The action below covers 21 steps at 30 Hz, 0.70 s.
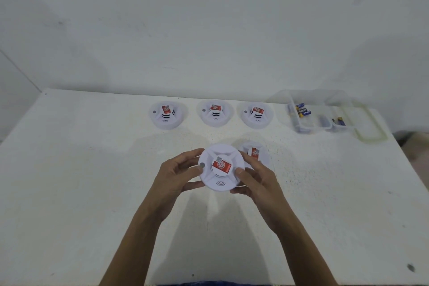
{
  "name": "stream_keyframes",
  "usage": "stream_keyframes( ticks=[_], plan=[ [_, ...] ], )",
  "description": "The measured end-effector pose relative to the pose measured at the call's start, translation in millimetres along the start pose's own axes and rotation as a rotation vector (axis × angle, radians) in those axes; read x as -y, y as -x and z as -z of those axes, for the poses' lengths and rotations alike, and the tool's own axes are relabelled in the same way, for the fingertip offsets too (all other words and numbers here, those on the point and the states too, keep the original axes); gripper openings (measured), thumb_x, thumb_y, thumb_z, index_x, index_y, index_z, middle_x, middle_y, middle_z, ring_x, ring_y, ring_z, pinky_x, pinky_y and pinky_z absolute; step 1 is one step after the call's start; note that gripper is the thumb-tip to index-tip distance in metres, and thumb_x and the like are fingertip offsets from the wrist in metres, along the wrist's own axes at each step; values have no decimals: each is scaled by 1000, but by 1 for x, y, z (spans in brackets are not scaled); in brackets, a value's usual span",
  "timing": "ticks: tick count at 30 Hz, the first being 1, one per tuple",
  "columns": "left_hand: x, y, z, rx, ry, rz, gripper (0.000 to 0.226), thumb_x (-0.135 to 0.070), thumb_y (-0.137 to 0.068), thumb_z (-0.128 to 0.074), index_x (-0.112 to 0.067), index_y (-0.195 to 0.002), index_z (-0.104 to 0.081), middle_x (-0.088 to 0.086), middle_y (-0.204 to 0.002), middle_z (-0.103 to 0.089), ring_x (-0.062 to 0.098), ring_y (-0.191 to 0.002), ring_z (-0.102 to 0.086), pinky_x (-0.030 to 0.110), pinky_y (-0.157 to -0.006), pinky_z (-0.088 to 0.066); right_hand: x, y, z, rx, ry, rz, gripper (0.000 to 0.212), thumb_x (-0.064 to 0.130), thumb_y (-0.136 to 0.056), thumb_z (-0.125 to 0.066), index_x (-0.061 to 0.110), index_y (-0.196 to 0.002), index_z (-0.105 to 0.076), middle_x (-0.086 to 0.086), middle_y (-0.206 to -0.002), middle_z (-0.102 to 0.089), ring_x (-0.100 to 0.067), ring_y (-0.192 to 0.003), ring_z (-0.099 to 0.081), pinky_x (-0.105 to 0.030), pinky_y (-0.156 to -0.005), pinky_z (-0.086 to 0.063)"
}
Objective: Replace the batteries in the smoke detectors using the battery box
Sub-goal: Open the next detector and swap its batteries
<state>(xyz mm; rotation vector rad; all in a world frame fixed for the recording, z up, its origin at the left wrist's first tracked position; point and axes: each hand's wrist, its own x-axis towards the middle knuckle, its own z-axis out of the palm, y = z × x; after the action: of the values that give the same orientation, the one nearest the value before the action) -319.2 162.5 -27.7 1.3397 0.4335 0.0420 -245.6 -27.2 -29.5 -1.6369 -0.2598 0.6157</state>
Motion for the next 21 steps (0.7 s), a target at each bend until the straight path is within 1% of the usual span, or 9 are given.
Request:
stream_keyframes(
  ticks=[4, 6, 9, 11, 13, 16, 21],
  plan=[
    [0, -1, 2, 3, 10, -5, 35, -13, -85, -64, -18, -119, -63, 1, -108, -72, 21, -99, -69, 39, -81, -57, -1, -3, -2, -12, 20, -16, 38, 26, -95, -56, 27, -133, -52, 6, -116, -69, -13, -104, -67, -39, -86, -57],
    [0, -2, 3, 0, 15, -8, 35, -12, -85, -63, -17, -119, -63, 2, -108, -72, 21, -99, -69, 40, -81, -57, -1, -4, -3, -18, 16, -18, 38, 25, -94, -57, 27, -132, -52, 6, -115, -69, -13, -103, -67, -37, -84, -58],
    [3, -3, 5, -3, 13, -11, 36, -12, -85, -63, -17, -121, -62, 3, -109, -72, 21, -99, -69, 40, -81, -57, 0, -5, -5, -48, -8, -25, 34, 22, -93, -58, 24, -127, -52, 5, -108, -71, -12, -97, -69, -32, -78, -59],
    [5, -4, 6, -5, 17, -13, 36, -13, -86, -63, -17, -122, -61, 3, -109, -72, 22, -100, -69, 39, -81, -58, 0, -7, -7, -90, -27, -40, 30, 21, -92, -60, 20, -121, -51, 1, -104, -72, -15, -92, -71, -35, -77, -60],
    [7, -6, 7, -10, 24, -15, 36, -12, -86, -63, -16, -122, -61, 3, -109, -72, 21, -99, -69, 38, -80, -58, -1, -10, -8, -126, -23, -61, 28, 22, -91, -61, 16, -116, -49, -5, -105, -71, -17, -88, -71, -36, -78, -60],
    [9, -10, 9, -21, 29, -12, 35, -12, -86, -64, -16, -121, -61, 3, -108, -72, 21, -99, -69, 35, -77, -58, -3, -15, -11, -148, -2, -73, 26, 24, -90, -63, 17, -111, -50, -4, -105, -71, -16, -87, -71, -33, -75, -60],
    [14, -19, 13, -59, 47, 9, 28, -10, -87, -64, -13, -115, -61, 6, -106, -72, 24, -97, -69, 37, -78, -58, -4, -21, -13, -164, 23, -60, 21, 23, -90, -63, 19, -107, -50, -1, -103, -70, -14, -87, -71, -27, -71, -59]
  ],
)
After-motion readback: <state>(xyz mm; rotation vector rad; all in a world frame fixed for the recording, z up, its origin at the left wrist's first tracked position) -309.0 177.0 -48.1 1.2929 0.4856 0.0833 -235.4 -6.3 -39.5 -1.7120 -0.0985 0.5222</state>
